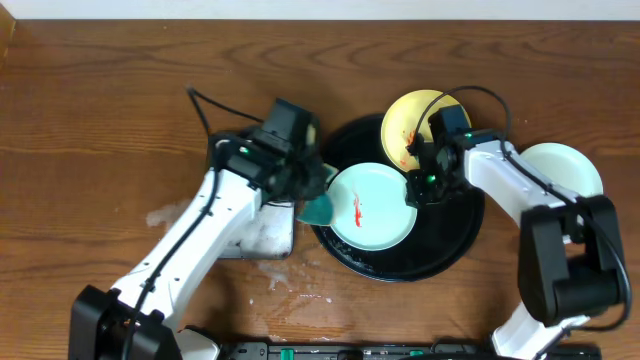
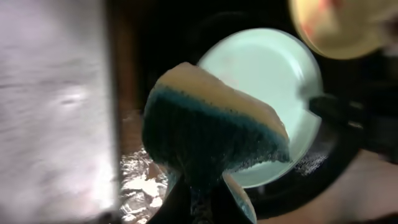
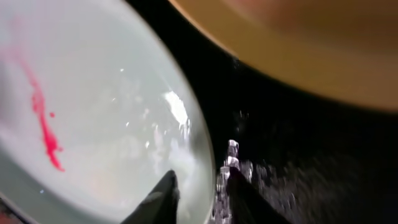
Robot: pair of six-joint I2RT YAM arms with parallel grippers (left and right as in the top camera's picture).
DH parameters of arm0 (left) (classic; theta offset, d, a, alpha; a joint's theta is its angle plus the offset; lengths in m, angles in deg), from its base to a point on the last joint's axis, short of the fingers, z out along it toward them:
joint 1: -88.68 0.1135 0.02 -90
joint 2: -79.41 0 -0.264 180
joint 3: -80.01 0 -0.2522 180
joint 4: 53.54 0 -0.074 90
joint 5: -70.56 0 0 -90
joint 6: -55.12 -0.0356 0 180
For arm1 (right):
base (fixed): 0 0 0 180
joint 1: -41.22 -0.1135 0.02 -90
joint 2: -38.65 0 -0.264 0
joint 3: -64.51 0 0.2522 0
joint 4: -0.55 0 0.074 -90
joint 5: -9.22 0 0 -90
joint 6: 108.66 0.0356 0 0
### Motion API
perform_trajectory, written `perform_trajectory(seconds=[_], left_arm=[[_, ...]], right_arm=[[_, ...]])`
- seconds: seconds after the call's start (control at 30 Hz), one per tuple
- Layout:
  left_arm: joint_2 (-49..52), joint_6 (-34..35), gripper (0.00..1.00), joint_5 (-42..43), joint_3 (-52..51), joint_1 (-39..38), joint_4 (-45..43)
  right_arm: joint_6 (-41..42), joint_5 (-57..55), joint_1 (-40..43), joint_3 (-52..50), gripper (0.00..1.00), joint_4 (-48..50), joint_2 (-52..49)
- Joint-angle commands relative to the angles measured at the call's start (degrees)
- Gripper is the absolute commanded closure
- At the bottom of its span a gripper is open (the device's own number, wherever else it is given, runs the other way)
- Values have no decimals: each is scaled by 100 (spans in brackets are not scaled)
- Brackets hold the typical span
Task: Clean dirty plates on tray and stack at the side
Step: 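Scrub the second pale green plate with the sponge in the left gripper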
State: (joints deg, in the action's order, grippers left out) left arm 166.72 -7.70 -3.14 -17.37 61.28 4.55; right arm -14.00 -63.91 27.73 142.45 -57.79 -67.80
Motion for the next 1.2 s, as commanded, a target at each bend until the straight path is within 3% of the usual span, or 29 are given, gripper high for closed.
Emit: perform_trajectory(seconds=[0.0, 0.07, 0.43, 0.6, 0.77, 1.0, 1.17], left_arm=[[173, 293, 93, 103, -35, -249, -223], [334, 457, 93, 105, -35, -393, -409], [1985, 1515, 93, 343, -35, -1235, -2109], [2662, 1556, 93, 407, -35, -1399, -2527], [2885, 1554, 93, -909, -33, -1220, -1690], [2798, 1213, 93, -3580, 155, -1038, -153], [2798, 942, 93, -3814, 157, -1045, -114]], right_arm=[[109, -57, 17, -13, 89, 96, -254], [140, -122, 17, -13, 99, 111, -354], [302, -293, 17, -13, 99, 26, -391], [302, -291, 17, -13, 99, -44, -391], [299, -291, 17, -13, 99, -109, -391], [299, -293, 17, -13, 99, -107, -391], [299, -295, 17, -13, 99, -111, -391]])
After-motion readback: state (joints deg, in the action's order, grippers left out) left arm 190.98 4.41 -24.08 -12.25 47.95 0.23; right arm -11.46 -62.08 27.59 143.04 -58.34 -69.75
